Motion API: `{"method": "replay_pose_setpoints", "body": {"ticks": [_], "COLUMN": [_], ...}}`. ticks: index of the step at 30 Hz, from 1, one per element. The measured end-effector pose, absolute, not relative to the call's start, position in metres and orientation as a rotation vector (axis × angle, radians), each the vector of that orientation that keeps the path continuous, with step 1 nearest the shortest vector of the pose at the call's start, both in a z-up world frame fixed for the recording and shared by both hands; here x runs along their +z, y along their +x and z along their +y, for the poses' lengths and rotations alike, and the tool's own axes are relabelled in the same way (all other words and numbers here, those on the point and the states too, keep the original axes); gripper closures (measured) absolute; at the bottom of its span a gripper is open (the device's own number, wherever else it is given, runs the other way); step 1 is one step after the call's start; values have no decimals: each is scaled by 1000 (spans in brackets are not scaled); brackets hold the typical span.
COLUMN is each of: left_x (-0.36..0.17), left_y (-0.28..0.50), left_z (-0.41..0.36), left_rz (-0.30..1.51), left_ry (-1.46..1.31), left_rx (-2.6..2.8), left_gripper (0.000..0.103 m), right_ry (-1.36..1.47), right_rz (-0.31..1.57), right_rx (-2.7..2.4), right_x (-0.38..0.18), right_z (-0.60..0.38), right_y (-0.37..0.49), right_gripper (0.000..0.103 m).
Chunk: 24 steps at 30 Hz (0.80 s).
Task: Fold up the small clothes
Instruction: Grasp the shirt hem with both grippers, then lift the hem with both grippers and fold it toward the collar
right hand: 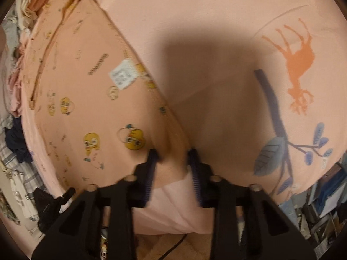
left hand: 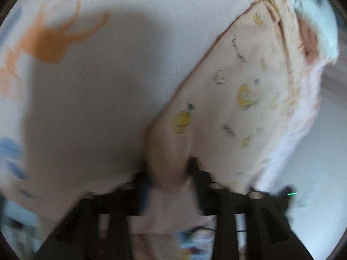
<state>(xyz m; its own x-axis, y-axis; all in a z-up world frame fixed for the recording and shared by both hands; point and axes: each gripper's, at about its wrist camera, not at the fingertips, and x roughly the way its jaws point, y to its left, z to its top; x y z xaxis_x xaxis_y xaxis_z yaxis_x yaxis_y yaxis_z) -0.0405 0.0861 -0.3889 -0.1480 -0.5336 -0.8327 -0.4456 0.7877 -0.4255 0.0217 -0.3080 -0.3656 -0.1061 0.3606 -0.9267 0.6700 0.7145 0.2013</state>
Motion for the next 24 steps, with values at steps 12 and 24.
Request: {"method": "replay_pose_setpoints", "body": {"ticks": [12,24], "left_x": [-369,-353], "left_y": [-20,-15], "left_z": [31,17], "left_rz": [1696,1665], "left_ry": [-394,-284], "left_rx": [-76,-87], "left_gripper": [93,96], "right_ry": [774,804], "right_rz": [1721,1680], "right_rx": [-362,-333], "right_x": [-365,-355], "right_z": [-302,-288], "right_y": [27,30], "right_gripper": [90,95]}}
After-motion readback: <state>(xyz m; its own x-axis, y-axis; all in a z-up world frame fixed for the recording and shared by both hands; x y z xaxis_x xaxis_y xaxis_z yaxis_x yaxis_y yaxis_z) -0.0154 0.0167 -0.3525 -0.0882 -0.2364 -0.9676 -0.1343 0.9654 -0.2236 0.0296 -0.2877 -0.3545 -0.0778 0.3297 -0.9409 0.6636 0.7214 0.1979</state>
